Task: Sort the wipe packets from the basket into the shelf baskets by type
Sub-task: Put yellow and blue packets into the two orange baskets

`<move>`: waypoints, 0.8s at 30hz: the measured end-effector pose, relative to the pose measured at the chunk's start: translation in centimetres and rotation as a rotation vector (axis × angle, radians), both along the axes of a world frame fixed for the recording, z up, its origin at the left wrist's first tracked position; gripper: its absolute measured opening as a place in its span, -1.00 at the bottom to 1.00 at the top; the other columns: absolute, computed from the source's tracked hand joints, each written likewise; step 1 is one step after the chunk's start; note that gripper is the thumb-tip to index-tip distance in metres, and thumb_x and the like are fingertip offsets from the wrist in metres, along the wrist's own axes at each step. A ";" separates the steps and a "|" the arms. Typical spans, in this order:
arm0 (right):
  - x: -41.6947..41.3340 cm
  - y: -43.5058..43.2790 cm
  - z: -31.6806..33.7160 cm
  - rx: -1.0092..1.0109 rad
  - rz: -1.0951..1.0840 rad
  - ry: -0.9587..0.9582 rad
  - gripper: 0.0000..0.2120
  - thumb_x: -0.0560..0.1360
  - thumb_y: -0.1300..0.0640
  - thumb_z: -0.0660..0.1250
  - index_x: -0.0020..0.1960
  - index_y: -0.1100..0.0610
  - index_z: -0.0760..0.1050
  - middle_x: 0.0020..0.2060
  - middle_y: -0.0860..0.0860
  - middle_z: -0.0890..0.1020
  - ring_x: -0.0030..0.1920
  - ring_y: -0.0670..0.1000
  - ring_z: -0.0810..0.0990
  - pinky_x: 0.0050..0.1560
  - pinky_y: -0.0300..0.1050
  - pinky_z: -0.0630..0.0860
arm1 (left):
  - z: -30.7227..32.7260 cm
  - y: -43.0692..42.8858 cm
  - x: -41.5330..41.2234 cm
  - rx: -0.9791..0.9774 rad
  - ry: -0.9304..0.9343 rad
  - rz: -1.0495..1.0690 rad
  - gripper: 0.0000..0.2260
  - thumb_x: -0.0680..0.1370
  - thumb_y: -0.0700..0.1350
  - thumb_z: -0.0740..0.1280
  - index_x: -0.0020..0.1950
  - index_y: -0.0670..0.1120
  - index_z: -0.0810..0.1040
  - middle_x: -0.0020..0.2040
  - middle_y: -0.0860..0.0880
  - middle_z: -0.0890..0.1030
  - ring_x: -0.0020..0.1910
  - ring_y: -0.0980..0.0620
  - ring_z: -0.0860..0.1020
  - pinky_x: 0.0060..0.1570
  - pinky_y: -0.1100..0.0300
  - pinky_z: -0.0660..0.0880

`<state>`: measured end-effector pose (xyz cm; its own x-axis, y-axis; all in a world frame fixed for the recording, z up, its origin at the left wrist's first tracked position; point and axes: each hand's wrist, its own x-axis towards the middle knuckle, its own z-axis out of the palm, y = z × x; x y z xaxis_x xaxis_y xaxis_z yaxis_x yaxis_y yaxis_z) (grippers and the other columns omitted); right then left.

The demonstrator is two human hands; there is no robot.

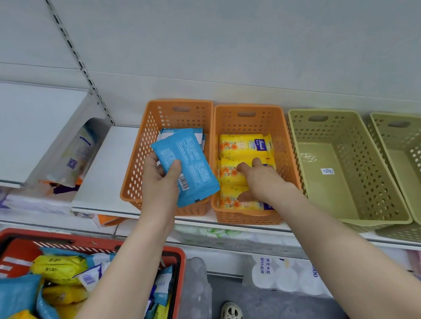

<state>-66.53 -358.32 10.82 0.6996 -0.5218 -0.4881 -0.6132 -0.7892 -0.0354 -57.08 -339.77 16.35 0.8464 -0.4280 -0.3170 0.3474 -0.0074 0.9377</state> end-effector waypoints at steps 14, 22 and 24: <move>-0.4 3.6 7.4 0.845 -0.147 -0.692 -0.77 0.50 0.03 0.44 0.14 -0.01 0.59 -0.15 -0.12 0.69 -0.19 -0.19 0.63 -0.23 -0.25 0.54 | 0.5 0.1 -1.3 0.003 -0.029 -0.013 -0.75 0.64 -0.21 0.27 0.31 -0.03 0.44 0.11 -0.01 0.66 0.00 0.05 0.68 -0.11 0.12 0.62; -1.0 4.9 5.4 0.337 0.016 -1.219 -0.68 0.41 0.42 0.39 0.00 0.05 0.65 -0.05 -0.05 0.56 -0.01 -0.11 0.55 -0.01 -0.30 0.46 | 1.6 2.6 -1.5 -0.058 0.166 -0.112 -0.63 0.68 0.09 0.10 0.24 -0.11 0.54 0.07 -0.09 0.68 -0.01 0.01 0.68 -0.05 0.18 0.65; -0.9 6.2 5.6 0.322 0.018 -1.213 -0.61 0.40 0.49 0.31 0.00 0.07 0.65 -0.01 -0.07 0.54 0.07 -0.10 0.54 0.08 -0.30 0.44 | 1.1 4.1 -1.3 -0.059 0.144 -0.178 -0.76 0.66 -0.11 0.23 0.27 -0.18 0.53 0.07 -0.10 0.68 -0.05 0.04 0.69 -0.14 0.21 0.65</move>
